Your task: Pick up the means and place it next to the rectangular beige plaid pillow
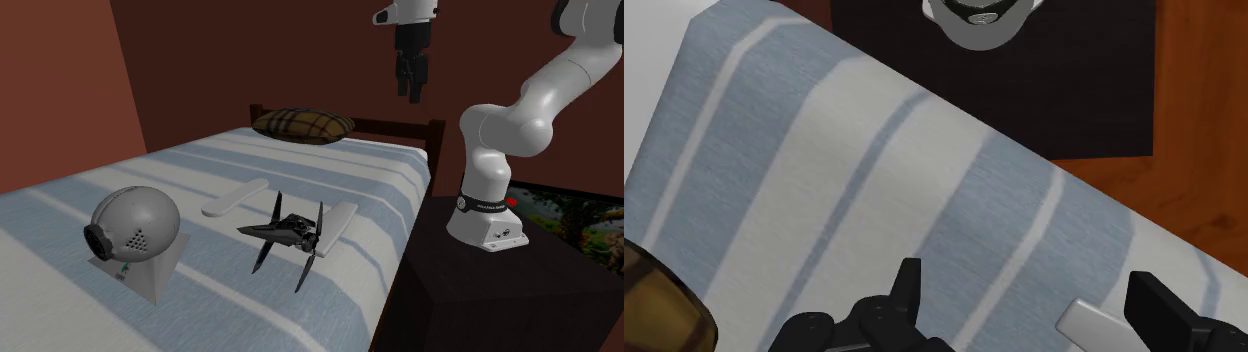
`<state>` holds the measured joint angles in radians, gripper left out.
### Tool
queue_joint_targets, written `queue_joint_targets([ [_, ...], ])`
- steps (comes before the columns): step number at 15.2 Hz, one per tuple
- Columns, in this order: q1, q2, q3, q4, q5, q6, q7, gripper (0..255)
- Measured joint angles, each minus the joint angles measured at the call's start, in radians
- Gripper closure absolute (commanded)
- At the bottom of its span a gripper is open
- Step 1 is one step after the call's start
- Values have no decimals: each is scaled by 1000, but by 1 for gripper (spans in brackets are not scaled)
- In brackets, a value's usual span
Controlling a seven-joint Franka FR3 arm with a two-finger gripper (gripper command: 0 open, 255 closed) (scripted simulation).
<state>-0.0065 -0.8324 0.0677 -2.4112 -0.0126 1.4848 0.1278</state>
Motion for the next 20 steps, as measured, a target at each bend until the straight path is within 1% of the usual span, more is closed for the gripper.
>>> queue_joint_targets([
  [1, 0, 0, 0, 0, 0, 0, 0, 0],
  [3, 4, 33, -19, -2, -14, 37, -39, 0],
  [8, 21, 178, -86, 16, -57, 180, -190, 0],
  [15, 50, 422, -167, 114, -79, 349, -414, 0],
  [20, 75, 624, -200, 231, -57, 448, -566, 0],
])
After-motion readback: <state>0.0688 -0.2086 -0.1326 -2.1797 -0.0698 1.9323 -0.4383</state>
